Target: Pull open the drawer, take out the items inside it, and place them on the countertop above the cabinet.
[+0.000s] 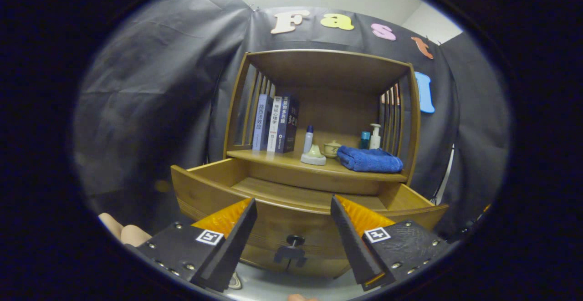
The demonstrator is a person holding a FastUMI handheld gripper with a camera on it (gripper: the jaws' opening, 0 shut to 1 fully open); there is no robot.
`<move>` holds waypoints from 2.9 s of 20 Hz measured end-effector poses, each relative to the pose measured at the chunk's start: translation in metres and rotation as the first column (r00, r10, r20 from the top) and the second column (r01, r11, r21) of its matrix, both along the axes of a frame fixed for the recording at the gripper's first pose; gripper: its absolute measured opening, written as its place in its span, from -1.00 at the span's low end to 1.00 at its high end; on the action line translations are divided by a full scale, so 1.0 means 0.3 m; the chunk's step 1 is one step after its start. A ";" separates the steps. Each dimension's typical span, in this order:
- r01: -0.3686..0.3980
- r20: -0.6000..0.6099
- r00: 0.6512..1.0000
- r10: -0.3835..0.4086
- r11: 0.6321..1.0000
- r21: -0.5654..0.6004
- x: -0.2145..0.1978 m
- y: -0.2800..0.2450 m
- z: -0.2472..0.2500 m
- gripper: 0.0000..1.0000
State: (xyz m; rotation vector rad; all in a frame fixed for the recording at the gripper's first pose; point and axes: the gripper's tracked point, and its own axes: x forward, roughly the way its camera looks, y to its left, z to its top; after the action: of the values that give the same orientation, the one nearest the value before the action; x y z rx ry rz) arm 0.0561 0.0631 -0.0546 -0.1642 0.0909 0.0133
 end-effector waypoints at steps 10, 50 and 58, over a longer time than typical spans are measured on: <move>0.126 -0.068 0.990 -0.124 0.992 0.016 0.034 -0.118 -0.063 0.94; 0.240 -0.123 0.963 -0.238 0.971 0.002 0.323 -0.203 -0.113 0.98; 0.250 -0.143 0.958 -0.247 0.968 0.003 0.452 -0.222 -0.118 0.98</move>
State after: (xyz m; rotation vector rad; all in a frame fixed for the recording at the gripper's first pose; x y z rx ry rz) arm 0.1917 -0.0036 -0.0900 -0.1293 0.2531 -0.2254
